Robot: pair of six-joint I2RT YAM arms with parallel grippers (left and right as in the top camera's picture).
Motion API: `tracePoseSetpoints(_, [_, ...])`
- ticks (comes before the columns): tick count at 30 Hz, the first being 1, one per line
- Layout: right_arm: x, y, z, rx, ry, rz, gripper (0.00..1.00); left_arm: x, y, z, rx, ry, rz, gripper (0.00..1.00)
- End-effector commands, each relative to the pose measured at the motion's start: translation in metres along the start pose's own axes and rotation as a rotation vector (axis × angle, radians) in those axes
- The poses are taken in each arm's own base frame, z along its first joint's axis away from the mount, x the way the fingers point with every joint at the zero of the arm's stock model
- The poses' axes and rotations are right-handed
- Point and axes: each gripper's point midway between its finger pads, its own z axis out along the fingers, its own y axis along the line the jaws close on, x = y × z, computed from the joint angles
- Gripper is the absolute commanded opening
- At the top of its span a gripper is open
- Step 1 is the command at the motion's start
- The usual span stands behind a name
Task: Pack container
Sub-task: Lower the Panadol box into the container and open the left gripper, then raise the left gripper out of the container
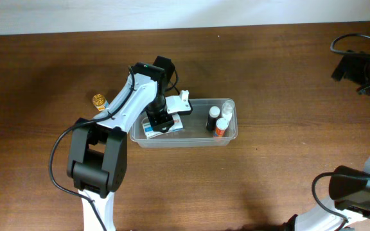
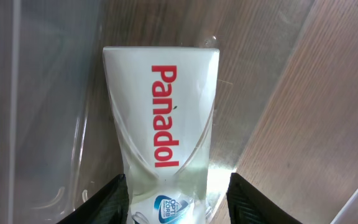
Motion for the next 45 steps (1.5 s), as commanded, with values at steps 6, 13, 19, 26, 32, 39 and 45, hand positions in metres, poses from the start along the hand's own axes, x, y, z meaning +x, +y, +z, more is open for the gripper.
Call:
tracePoseSetpoints(6, [0.000,-0.002,-0.001,0.000,0.000,0.015,0.99,-0.014,-0.003,-0.025,-0.022,-0.022,-0.033,0.50])
tracePoseSetpoints(13, [0.000,-0.002,-0.001,0.000,0.000,0.015,0.98,-0.020,-0.006,-0.066,-0.061,-0.061,-0.116,0.50])
tracePoseSetpoints(19, [0.000,-0.002,-0.001,0.000,0.000,0.015,0.98,-0.021,-0.009,-0.090,-0.089,-0.108,-0.314,0.51])
tracePoseSetpoints(26, [0.000,-0.002,-0.001,0.000,0.000,0.015,0.99,-0.023,-0.014,-0.132,-0.125,-0.173,-0.423,0.56])
tracePoseSetpoints(32, [0.000,-0.003,-0.001,0.001,-0.001,0.016,0.98,-0.028,-0.025,-0.194,-0.166,-0.278,-0.461,0.70])
tracePoseSetpoints(39, [0.000,-0.002,-0.001,0.000,0.000,0.015,0.99,-0.006,-0.053,-0.198,-0.094,-0.197,-0.568,0.72])
tracePoseSetpoints(45, [0.000,-0.002,-0.001,0.000,0.000,0.015,0.98,0.021,-0.027,-0.202,-0.167,-0.182,-0.887,0.72])
